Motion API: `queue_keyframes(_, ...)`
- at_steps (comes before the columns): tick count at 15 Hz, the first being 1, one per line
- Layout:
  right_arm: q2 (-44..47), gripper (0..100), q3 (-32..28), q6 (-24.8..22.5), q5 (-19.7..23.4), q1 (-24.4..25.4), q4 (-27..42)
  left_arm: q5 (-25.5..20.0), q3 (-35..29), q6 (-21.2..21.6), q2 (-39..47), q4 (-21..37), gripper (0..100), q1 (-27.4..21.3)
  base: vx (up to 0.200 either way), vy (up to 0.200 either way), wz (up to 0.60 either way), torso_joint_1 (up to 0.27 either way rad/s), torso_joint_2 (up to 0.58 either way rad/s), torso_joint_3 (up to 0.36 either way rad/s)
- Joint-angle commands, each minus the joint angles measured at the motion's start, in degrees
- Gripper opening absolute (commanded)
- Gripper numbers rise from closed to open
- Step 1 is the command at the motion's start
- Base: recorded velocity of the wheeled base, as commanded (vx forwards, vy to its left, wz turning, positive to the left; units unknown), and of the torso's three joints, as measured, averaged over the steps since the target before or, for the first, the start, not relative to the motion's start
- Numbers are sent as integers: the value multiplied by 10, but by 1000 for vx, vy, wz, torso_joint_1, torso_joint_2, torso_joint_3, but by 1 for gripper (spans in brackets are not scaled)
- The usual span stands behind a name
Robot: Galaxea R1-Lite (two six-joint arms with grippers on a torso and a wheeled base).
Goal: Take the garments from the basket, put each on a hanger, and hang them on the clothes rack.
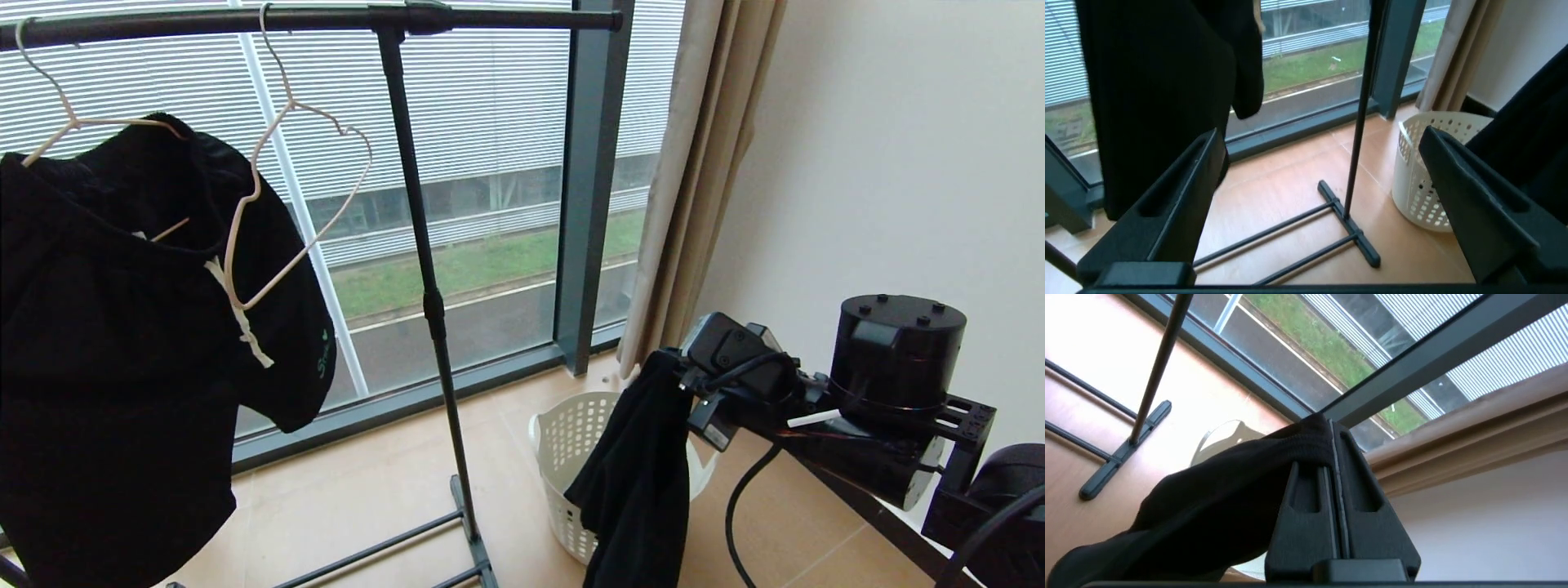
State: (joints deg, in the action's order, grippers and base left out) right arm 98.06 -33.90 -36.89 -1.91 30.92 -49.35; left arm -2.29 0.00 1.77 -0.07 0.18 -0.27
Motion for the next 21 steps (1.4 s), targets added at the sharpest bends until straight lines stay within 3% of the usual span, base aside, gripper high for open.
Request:
queue_keyframes(1,3,0,0,0,0,0,0,0,0,0,1,0,100,0,0,0,0,163,-476,-305)
queue_keyframes(21,-1,0,7,-1,-1,0,-2,3,0,-8,1,0,100,2,0,0,0,216,-515,-303)
